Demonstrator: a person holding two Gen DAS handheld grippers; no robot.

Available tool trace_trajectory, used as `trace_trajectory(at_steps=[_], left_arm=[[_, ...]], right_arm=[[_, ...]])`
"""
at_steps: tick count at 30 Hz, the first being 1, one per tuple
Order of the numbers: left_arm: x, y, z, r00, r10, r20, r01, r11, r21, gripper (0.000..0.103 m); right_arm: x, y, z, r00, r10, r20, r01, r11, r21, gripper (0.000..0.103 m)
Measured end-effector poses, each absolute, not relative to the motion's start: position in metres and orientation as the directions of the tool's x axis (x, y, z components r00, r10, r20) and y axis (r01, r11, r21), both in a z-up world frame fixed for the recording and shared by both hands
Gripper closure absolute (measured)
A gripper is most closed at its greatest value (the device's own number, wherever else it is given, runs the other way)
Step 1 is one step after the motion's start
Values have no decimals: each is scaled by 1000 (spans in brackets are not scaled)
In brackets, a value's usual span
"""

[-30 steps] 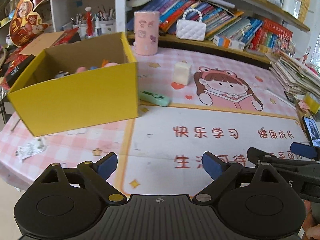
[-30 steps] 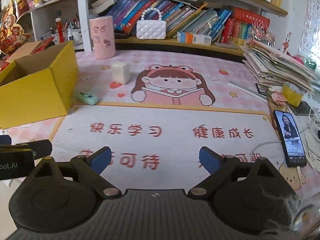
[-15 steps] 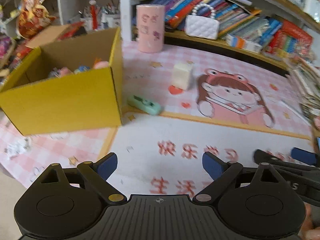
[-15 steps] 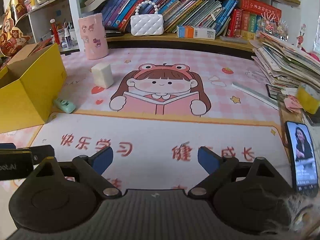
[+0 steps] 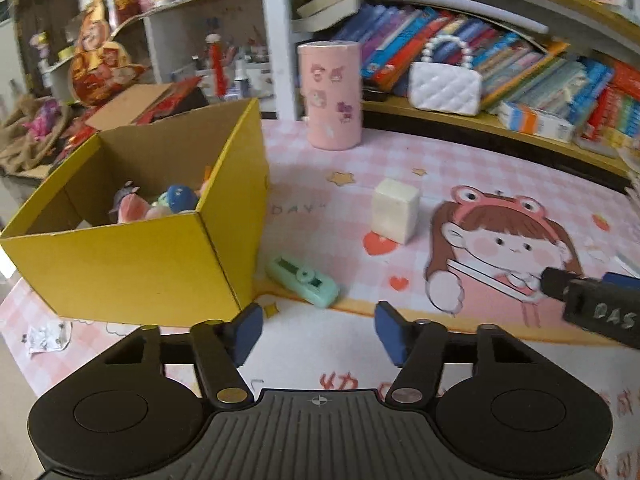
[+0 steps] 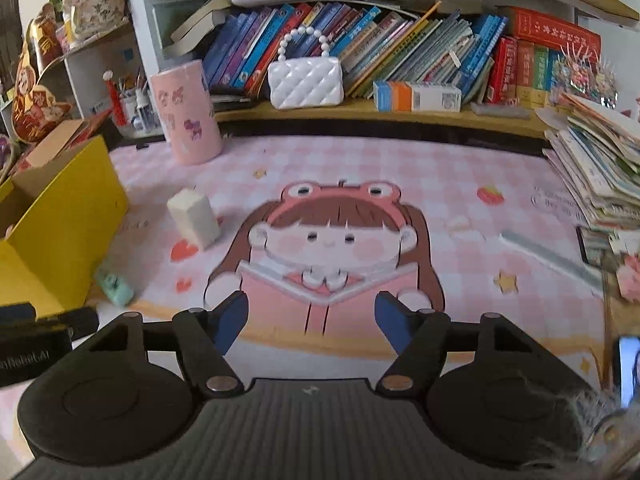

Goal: Organize objects
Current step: 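Grasp the mint-green tape dispenser with the left tool while the right tool grasps the white cube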

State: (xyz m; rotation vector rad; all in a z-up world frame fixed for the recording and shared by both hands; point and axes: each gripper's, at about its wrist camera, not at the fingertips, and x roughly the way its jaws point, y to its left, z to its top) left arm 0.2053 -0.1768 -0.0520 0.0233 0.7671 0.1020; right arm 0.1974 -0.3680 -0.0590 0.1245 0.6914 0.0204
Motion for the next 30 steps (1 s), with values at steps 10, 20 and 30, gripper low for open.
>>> trace_trajectory(at_steps=[10, 20, 30], left_arm=[[238, -182, -72, 712, 169, -681, -228, 974, 4, 62], [274, -186, -100, 645, 290, -707, -359, 932, 54, 62], [261, -172, -93, 655, 205, -727, -307, 952, -8, 80]], right_arm=[[227, -362, -55, 784, 106, -612, -47, 993, 112, 34], [235, -369, -59, 769, 123, -627, -79, 992, 97, 34], [248, -369, -62, 763, 170, -624, -137, 985, 101, 33]])
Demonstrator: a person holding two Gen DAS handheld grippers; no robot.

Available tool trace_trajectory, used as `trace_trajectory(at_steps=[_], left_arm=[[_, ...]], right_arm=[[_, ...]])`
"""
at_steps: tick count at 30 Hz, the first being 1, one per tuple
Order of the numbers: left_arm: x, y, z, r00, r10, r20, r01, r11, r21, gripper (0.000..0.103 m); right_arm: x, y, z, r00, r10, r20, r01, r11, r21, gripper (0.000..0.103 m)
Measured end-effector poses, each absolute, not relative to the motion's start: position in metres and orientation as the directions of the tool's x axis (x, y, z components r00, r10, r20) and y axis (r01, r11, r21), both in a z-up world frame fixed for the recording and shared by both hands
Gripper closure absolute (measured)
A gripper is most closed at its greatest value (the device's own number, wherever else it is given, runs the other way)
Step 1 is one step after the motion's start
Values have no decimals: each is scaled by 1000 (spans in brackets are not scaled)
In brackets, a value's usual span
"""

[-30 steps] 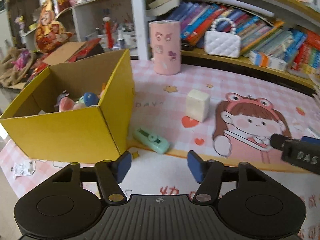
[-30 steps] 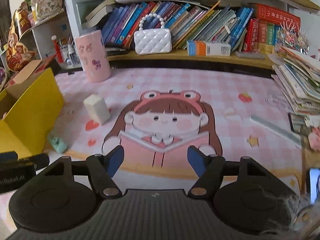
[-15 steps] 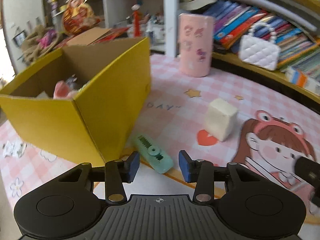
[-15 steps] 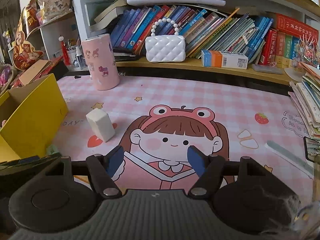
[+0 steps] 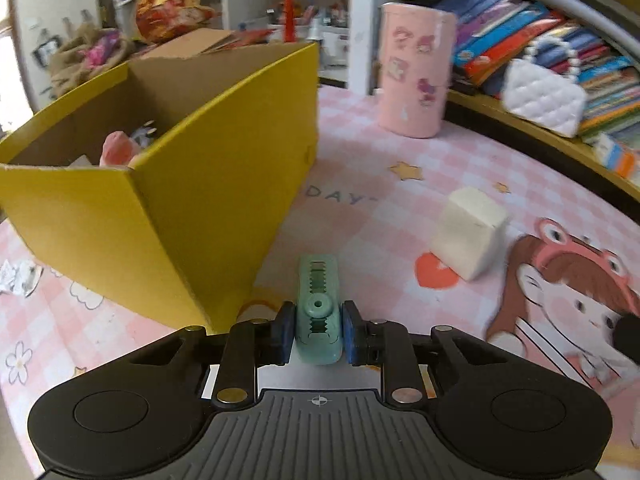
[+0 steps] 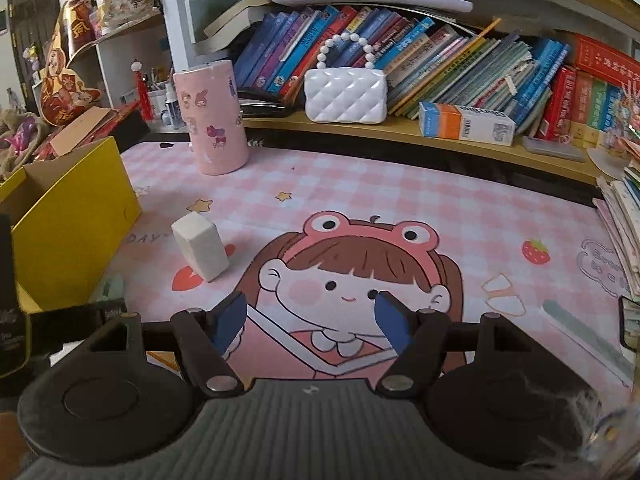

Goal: Organize objects
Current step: 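Grasp the mint-green tape dispenser with the left tool while the right tool grasps the white cube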

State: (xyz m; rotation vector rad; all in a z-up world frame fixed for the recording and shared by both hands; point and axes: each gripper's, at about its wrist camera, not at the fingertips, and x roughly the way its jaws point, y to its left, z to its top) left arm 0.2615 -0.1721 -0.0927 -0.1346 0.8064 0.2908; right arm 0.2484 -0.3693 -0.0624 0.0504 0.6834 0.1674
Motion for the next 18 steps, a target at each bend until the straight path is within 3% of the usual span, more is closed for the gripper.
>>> trace_trajectory(at_steps=[5, 11, 14, 16, 18], left_arm=[[237, -163, -76, 647, 104, -755, -177, 984, -16, 80], [197, -142, -59, 627, -23, -778, -116, 986, -123, 80], [183, -133, -50, 635, -31, -772, -120, 983, -138, 80], [176, -125, -46, 639, -33, -768, -127, 981, -148, 80], [171, -120, -42, 642, -37, -766, -128, 980, -155, 80]], right_arm=[[272, -347, -73, 742, 237, -626, -212, 970, 116, 30], [311, -307, -93, 720, 289, -631, -314, 946, 76, 30], [330, -290, -100, 718, 287, -634, -324, 944, 60, 30], [338, -283, -103, 723, 274, -634, -315, 948, 51, 33], [342, -279, -105, 722, 281, -632, -320, 946, 55, 47]])
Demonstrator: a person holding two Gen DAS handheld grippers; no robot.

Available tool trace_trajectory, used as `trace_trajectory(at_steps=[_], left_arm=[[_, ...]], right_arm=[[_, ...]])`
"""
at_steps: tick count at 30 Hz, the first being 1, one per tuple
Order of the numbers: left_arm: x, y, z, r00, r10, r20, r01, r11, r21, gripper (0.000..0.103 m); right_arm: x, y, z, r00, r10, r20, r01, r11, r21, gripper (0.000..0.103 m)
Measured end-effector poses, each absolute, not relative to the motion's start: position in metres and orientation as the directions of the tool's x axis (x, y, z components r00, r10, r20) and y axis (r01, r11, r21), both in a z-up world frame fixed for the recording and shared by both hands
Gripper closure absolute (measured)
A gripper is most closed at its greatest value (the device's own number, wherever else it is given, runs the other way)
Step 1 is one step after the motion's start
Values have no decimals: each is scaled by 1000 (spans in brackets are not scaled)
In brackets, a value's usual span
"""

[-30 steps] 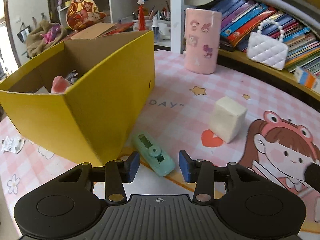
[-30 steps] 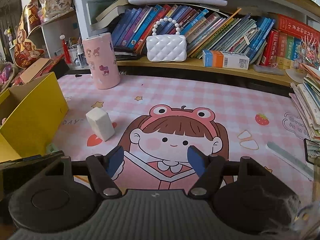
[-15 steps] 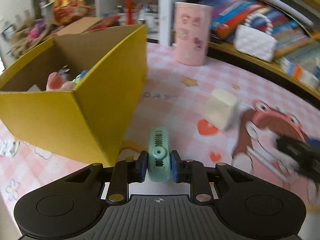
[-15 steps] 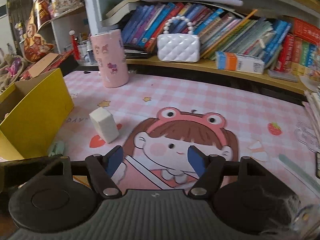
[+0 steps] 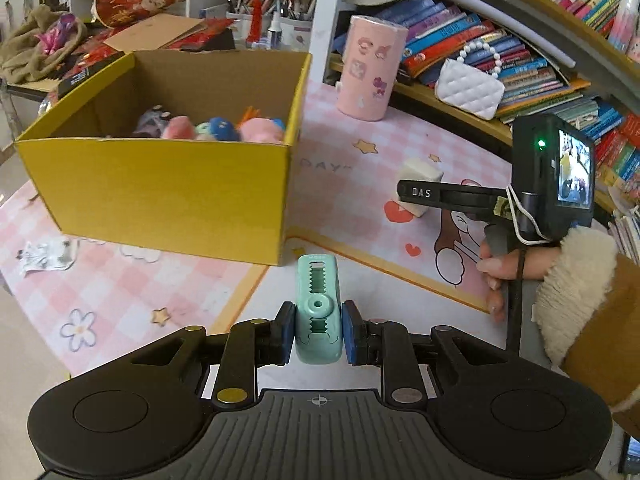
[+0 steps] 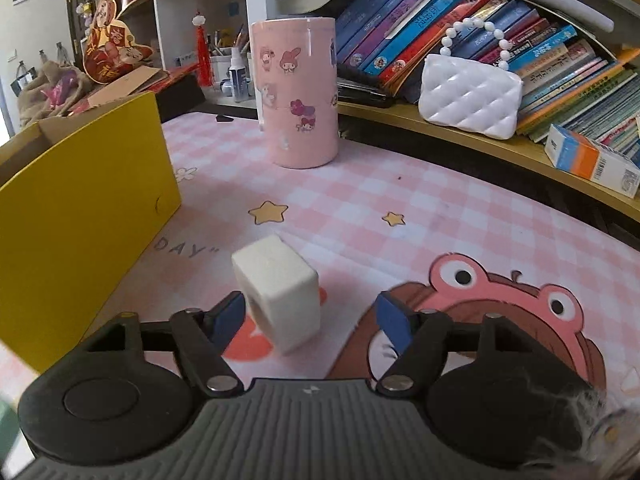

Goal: Organize objects
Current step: 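Grasp the mint-green tape dispenser with the left tool while the right tool grasps the white cube, then lift and carry the tape dispenser and white cube toward the yellow box with both tools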

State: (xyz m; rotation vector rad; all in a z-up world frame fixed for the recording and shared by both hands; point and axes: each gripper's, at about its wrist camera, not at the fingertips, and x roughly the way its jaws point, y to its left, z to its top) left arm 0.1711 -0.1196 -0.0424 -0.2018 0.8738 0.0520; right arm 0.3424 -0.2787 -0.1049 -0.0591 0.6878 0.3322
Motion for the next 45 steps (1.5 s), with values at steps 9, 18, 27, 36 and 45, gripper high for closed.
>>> trace_trajectory(at_steps=[9, 18, 27, 36, 45], left_arm=[[157, -105, -37, 645, -110, -756, -79, 975, -209, 80], [141, -71, -23, 668, -192, -719, -19, 962, -274, 80], [111, -25, -23, 690, -223, -688, 31, 959, -280, 80], [77, 42, -17, 718, -213, -663, 3, 953, -303, 80], [48, 94, -21, 715, -197, -671, -19, 954, -300, 80]], right_arm=[[287, -297, -75, 740, 332, -584, -278, 943, 183, 78], [186, -298, -37, 756, 233, -611, -111, 967, 231, 78], [100, -247, -25, 753, 175, -634, -63, 979, 196, 78], [73, -175, -25, 734, 192, -652, -109, 980, 165, 78], [49, -111, -31, 705, 236, -669, -166, 972, 168, 78]])
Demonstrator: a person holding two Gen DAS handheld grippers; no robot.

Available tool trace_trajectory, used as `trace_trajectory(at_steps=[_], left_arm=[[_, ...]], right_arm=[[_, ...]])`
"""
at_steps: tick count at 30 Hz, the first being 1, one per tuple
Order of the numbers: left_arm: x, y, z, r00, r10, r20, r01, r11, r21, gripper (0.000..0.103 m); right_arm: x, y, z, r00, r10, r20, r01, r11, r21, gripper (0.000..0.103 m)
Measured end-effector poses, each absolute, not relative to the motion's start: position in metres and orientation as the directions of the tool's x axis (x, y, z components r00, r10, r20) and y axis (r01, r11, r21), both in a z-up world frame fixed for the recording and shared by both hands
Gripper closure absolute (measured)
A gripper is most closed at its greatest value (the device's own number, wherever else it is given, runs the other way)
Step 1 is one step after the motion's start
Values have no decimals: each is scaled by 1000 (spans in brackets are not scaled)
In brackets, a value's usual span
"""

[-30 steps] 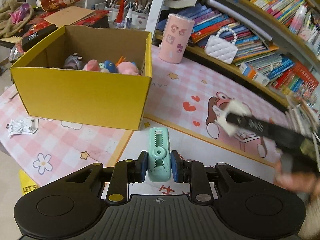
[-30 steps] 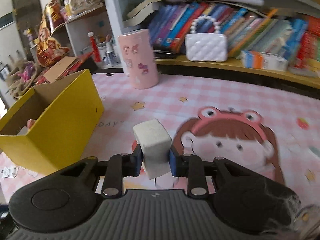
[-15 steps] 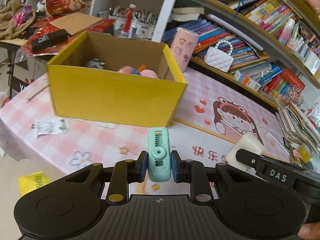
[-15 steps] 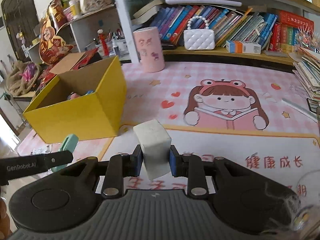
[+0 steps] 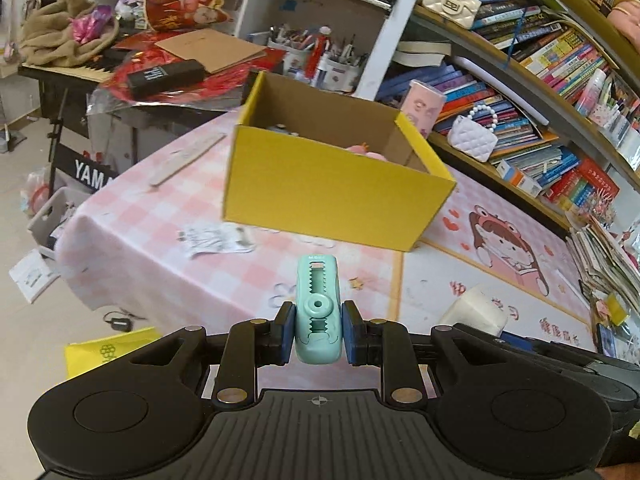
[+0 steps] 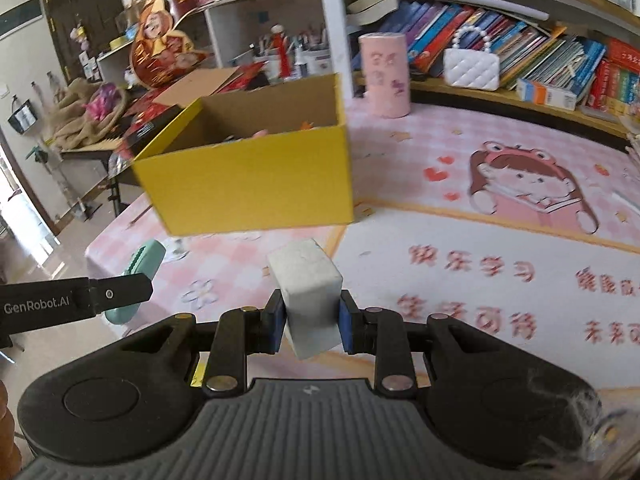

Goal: Organize objects
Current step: 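Lift and carry the tape dispenser and white cube toward the yellow box with both tools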

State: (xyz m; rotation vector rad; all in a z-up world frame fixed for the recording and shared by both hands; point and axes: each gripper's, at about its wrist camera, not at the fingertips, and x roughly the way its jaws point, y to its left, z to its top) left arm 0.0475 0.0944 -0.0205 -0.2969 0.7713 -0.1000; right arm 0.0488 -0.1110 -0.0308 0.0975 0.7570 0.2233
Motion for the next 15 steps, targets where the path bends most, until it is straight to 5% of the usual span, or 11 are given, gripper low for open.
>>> trace_trajectory(at_steps=[15], left_arm=[[26, 133, -22, 721, -221, -657, -16, 942, -335, 80]], right_arm=[[21, -64, -32, 689, 232, -686, -184, 972, 144, 78]])
